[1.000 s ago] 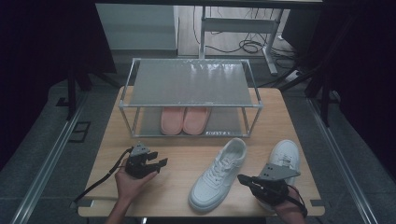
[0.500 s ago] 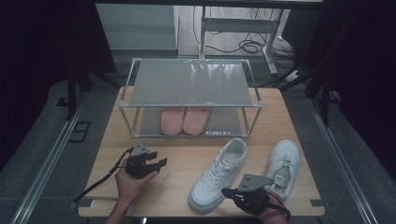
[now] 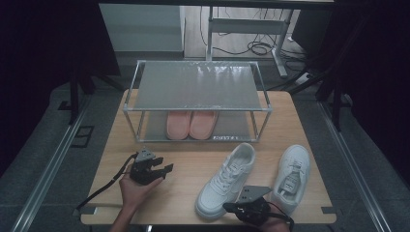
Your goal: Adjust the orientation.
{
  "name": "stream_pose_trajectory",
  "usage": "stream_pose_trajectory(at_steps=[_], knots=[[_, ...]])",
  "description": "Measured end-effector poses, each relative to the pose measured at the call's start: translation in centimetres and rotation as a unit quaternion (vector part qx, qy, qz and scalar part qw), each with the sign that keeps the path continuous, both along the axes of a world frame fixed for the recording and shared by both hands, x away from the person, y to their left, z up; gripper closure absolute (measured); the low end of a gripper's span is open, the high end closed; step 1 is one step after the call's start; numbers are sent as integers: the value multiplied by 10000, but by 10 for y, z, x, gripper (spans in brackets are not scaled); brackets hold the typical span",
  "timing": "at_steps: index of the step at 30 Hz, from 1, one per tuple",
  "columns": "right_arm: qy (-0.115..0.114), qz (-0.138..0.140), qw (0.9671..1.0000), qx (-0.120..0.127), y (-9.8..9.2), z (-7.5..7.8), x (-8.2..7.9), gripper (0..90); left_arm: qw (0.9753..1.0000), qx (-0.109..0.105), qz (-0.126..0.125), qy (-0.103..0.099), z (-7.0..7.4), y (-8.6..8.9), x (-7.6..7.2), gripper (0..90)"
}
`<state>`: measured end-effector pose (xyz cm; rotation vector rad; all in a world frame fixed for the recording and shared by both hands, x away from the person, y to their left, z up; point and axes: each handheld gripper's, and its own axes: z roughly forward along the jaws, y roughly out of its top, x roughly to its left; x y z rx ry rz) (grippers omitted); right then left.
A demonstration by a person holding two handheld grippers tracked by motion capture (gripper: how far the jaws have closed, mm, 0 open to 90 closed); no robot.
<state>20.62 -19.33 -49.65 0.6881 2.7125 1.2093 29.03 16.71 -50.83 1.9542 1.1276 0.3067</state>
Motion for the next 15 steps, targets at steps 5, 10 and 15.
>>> stream_pose_trajectory(at_steps=[5, 10, 15], knots=[[67, 43, 9999, 90, 0, -4, 4, 900, 10000, -3, 7, -1, 0, 1, 0, 464], [33, 85, 9999, 143, 7, -5, 9, 900, 10000, 6, 4, 20, -1, -1, 0, 464], [22, 116, 9997, 199, 19, -7, 19, 900, 10000, 17, 15, 13, -1, 0, 1, 464]])
